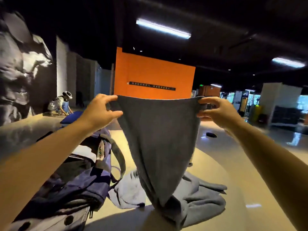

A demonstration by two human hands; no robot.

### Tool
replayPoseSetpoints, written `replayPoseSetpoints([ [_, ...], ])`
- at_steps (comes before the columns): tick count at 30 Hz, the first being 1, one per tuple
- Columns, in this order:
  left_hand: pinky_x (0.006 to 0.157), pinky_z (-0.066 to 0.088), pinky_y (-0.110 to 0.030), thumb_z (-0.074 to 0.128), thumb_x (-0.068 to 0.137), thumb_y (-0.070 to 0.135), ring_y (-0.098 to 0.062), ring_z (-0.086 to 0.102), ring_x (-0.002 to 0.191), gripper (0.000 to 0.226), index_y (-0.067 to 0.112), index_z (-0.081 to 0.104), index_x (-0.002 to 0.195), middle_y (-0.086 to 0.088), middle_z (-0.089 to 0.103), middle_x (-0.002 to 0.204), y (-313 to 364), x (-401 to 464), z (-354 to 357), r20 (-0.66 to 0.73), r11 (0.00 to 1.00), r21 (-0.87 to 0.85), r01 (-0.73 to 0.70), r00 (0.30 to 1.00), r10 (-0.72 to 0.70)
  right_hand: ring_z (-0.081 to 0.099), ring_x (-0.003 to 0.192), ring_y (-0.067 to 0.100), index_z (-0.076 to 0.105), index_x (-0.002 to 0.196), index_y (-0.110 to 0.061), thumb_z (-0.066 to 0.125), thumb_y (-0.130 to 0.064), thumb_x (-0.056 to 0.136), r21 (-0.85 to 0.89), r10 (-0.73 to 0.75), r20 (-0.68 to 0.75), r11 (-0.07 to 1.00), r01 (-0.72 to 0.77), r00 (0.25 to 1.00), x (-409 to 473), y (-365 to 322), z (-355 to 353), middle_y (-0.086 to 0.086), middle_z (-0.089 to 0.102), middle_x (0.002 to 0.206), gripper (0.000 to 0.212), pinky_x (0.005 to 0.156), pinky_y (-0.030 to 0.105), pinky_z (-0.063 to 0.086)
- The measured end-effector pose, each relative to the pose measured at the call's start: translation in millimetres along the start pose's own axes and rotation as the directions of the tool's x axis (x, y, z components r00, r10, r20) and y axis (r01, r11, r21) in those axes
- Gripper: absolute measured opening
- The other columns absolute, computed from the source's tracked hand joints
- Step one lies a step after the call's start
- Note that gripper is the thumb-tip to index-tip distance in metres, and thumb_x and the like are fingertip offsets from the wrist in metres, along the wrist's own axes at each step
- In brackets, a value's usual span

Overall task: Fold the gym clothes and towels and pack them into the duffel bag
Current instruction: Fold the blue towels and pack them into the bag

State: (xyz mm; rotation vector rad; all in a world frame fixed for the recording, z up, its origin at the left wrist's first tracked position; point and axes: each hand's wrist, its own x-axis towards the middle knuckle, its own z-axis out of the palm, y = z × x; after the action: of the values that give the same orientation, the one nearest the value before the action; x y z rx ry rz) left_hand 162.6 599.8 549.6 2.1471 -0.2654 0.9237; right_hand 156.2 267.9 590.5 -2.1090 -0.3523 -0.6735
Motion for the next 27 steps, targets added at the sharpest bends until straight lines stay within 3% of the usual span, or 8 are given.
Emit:
replayPoseSetpoints([
  [3, 0.092, 0.052, -0.042, 0.079, 0.076, 0.005, -0.022, 0.063, 0.1, 0.078, 0.006, 0.04, 0.143, -0.01, 0.036, 0.138, 35, 25, -4, -0.209, 0.971, -0.233, -0.054, 0.978, 0.004, 0.061, 0.109, 0.028, 0.052, 0.131, -0.01, 0.072, 0.003, 0.078, 0.132, -0.041, -0.042, 0.99, 0.046, 0.998, 24, -36, -18, 0.009, 0.054, 0.129, 0.058, 0.089, 0.04, 0.054],
  [5, 0.092, 0.051, -0.035, 0.082, 0.071, 0.006, -0.018, 0.053, 0.118, 0.091, 0.003, 0.031, 0.146, -0.01, 0.031, 0.14, 58, 37, -10, -0.297, 0.953, -0.231, -0.197, 0.947, 0.123, 0.059, 0.112, 0.024, 0.049, 0.134, -0.01, 0.073, 0.005, 0.076, 0.166, -0.112, -0.087, 0.978, 0.125, 0.99, 35, -66, -31, 0.009, 0.052, 0.132, 0.065, 0.087, 0.035, 0.054],
  [7, 0.094, 0.049, -0.036, 0.087, 0.065, 0.015, -0.023, 0.046, 0.124, 0.104, 0.001, 0.025, 0.148, -0.014, 0.028, 0.142, 76, 44, -20, -0.31, 0.944, 0.029, -0.33, 0.894, 0.322, 0.052, 0.119, 0.018, 0.043, 0.137, -0.006, 0.076, 0.005, 0.072, 0.099, -0.25, -0.114, 0.96, 0.261, 0.962, 40, -92, -47, 0.005, 0.04, 0.139, 0.074, 0.089, 0.027, 0.049],
  [9, 0.095, 0.047, -0.042, 0.089, 0.061, 0.03, -0.032, 0.046, 0.122, 0.116, 0.003, 0.02, 0.15, -0.01, 0.017, 0.147, 90, 50, -36, -0.226, 0.844, 0.371, -0.388, 0.844, 0.487, 0.039, 0.126, 0.011, 0.035, 0.143, -0.004, 0.083, -0.006, 0.068, -0.22, -0.41, -0.094, 0.897, 0.383, 0.907, 43, -110, -63, 0.001, 0.026, 0.147, 0.089, 0.099, 0.017, 0.036],
  [11, 0.09, 0.051, -0.046, 0.087, 0.059, 0.044, -0.032, 0.049, 0.121, 0.125, 0.009, 0.012, 0.153, 0.002, 0.005, 0.147, 102, 56, -55, -0.139, 0.758, 0.53, -0.379, 0.844, 0.519, 0.029, 0.129, 0.007, 0.025, 0.148, -0.007, 0.086, -0.023, 0.064, -0.522, -0.502, -0.047, 0.749, 0.407, 0.864, 44, -121, -79, -0.001, 0.016, 0.153, 0.106, 0.105, 0.013, 0.022],
  [15, 0.086, 0.049, -0.046, 0.085, 0.053, 0.057, -0.033, 0.05, 0.122, 0.134, 0.008, 0.009, 0.153, -0.011, 0.014, 0.157, 128, 62, -94, -0.104, 0.6, 0.726, -0.337, 0.808, 0.58, 0.016, 0.145, 0.024, 0.016, 0.151, -0.007, 0.08, -0.057, 0.056, -0.86, -0.653, 0.009, 0.382, 0.339, 0.758, 40, -134, -104, 0.005, 0.013, 0.159, 0.126, 0.118, 0.05, 0.005],
  [20, 0.097, 0.041, -0.057, 0.085, 0.041, 0.062, -0.041, 0.05, 0.12, 0.139, 0.0, 0.023, 0.148, -0.021, 0.029, 0.152, 155, 74, -141, -0.149, 0.449, 0.845, -0.292, 0.677, 0.72, 0.018, 0.145, 0.034, 0.02, 0.15, -0.002, 0.076, -0.067, 0.053, -0.957, -0.762, -0.008, 0.195, 0.217, 0.647, 33, -169, -131, 0.014, 0.017, 0.158, 0.129, 0.113, 0.059, 0.006],
  [27, 0.106, 0.029, -0.062, 0.081, 0.045, 0.066, -0.035, 0.031, 0.137, 0.143, 0.003, 0.008, 0.15, -0.02, 0.018, 0.156, 188, 73, -178, -0.143, 0.336, 0.917, -0.216, 0.609, 0.78, 0.009, 0.147, 0.029, 0.007, 0.152, -0.008, 0.078, -0.063, 0.058, -0.964, -0.788, -0.04, 0.192, 0.183, 0.614, 17, -205, -156, 0.011, 0.006, 0.16, 0.13, 0.115, 0.055, -0.004],
])
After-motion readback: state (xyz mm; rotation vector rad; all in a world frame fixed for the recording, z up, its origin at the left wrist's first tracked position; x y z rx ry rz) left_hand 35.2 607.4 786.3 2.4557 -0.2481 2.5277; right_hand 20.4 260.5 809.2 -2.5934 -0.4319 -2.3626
